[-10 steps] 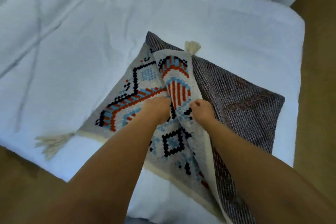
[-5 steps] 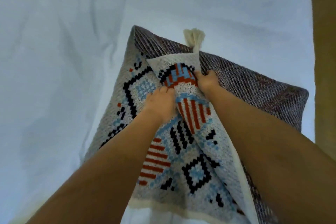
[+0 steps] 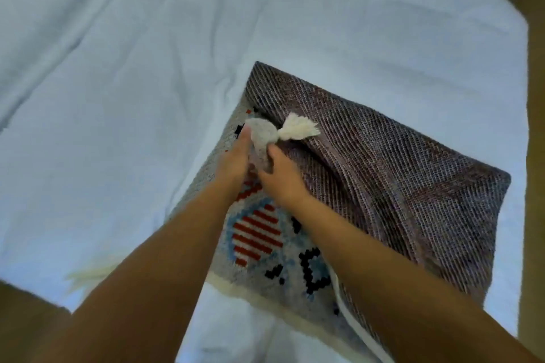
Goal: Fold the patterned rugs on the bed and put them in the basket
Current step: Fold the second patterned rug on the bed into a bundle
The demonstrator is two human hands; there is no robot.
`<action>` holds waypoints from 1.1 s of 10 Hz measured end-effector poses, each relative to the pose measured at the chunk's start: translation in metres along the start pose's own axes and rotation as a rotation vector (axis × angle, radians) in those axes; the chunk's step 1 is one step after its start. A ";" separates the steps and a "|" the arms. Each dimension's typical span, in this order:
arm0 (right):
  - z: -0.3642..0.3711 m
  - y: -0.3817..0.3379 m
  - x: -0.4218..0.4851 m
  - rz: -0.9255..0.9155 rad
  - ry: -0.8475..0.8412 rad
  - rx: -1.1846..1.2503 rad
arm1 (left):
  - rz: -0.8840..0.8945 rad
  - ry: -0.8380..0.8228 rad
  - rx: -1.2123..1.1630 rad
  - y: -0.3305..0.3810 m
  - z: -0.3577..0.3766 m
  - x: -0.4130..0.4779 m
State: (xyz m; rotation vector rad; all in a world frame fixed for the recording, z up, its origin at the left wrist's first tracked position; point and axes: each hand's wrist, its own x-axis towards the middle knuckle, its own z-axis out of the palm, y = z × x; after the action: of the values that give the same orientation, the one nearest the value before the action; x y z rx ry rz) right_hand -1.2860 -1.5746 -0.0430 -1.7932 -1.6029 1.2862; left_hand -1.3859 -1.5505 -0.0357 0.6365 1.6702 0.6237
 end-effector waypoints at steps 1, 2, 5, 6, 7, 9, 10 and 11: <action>0.042 -0.009 -0.035 -0.150 -0.208 -0.279 | 0.025 0.078 0.174 -0.024 -0.043 -0.023; 0.083 -0.010 -0.063 -0.177 -0.390 -0.473 | 0.011 0.185 0.399 -0.056 -0.081 -0.032; 0.179 0.019 -0.091 -0.116 -0.457 -0.575 | 0.035 0.312 0.605 -0.160 -0.165 -0.021; 0.206 0.025 -0.088 -0.067 -0.397 -0.632 | 0.135 0.267 0.664 -0.183 -0.184 -0.010; 0.227 0.024 -0.081 -0.049 -0.279 -0.695 | 0.207 0.224 0.719 -0.199 -0.194 -0.004; 0.264 0.014 -0.071 -0.209 -0.275 -0.776 | 0.557 0.038 0.799 -0.222 -0.231 -0.007; 0.284 0.003 -0.076 -0.177 -0.415 -0.535 | 0.686 0.003 0.983 -0.229 -0.261 -0.004; 0.302 -0.010 -0.078 -0.224 -0.327 -0.720 | 0.708 -0.016 1.076 -0.227 -0.281 0.001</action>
State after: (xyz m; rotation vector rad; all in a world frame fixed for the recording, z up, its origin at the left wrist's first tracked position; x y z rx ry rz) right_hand -1.5350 -1.7255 -0.1551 -1.7388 -2.6177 0.9987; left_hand -1.6796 -1.7285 -0.1465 2.0434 1.6688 0.1240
